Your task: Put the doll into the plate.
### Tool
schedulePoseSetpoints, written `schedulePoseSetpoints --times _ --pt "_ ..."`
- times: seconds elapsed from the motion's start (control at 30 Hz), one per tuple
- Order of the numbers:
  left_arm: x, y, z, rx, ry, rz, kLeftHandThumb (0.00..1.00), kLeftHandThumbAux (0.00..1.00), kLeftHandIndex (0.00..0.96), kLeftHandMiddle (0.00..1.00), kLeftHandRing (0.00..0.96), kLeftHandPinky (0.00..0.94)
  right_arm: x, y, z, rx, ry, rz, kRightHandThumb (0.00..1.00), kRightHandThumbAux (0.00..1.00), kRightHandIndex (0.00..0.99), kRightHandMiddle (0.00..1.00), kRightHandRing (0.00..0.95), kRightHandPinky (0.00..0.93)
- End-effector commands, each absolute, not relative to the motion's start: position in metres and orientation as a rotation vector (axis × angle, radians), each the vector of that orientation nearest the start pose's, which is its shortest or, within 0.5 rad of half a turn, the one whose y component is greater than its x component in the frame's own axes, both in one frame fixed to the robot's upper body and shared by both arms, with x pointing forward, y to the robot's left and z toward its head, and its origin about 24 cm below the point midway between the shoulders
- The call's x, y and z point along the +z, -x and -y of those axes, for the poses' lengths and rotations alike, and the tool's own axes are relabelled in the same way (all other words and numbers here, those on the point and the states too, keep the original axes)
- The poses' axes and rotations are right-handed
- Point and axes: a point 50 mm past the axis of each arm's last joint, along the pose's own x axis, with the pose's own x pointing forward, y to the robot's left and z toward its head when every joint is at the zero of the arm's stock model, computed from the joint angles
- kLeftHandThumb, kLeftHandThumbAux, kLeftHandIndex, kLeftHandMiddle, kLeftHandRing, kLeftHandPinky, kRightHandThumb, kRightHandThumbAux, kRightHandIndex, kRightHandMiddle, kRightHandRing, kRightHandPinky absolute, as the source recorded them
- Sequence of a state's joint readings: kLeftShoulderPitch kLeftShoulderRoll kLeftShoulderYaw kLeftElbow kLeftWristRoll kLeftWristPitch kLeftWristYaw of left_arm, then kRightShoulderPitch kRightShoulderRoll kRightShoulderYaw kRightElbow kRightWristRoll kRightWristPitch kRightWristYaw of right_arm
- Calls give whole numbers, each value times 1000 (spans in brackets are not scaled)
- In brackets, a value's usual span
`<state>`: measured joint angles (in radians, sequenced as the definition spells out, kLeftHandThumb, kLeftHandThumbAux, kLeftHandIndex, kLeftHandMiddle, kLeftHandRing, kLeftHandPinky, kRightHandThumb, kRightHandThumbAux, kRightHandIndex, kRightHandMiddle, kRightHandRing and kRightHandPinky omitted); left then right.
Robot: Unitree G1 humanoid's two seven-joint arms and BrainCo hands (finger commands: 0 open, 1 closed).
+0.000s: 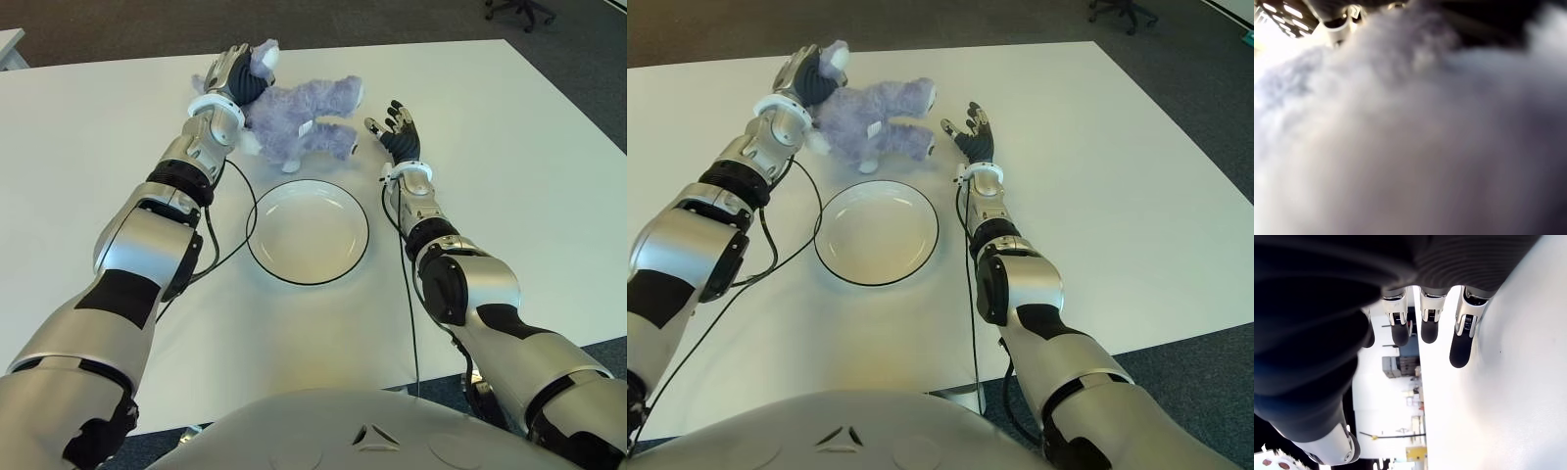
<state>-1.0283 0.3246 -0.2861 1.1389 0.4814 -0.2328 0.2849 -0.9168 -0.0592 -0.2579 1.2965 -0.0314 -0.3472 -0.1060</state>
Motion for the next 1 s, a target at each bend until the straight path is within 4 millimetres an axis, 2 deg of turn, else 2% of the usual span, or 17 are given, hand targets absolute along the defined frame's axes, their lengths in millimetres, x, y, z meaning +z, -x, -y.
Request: schedulePoseSetpoints --times 0.03,0.43,0.63,1.0 --pt "149 -408 -165 52 -1008 258 959 637 836 885 888 881 31 -370 138 -94 -30 -215 314 793 68 0 0 0" --pt "158 -406 -166 58 -1017 314 952 630 860 898 895 889 31 -370 137 -91 -17 -216 274 797 58 0 0 0" --pt "161 -404 -167 47 -1016 336 920 647 868 909 901 895 31 -370 136 -94 -31 -217 336 797 89 4 0 0" --pt "167 -398 -166 40 -998 381 873 657 882 924 909 898 31 -370 135 -92 -28 -217 322 799 59 6 0 0"
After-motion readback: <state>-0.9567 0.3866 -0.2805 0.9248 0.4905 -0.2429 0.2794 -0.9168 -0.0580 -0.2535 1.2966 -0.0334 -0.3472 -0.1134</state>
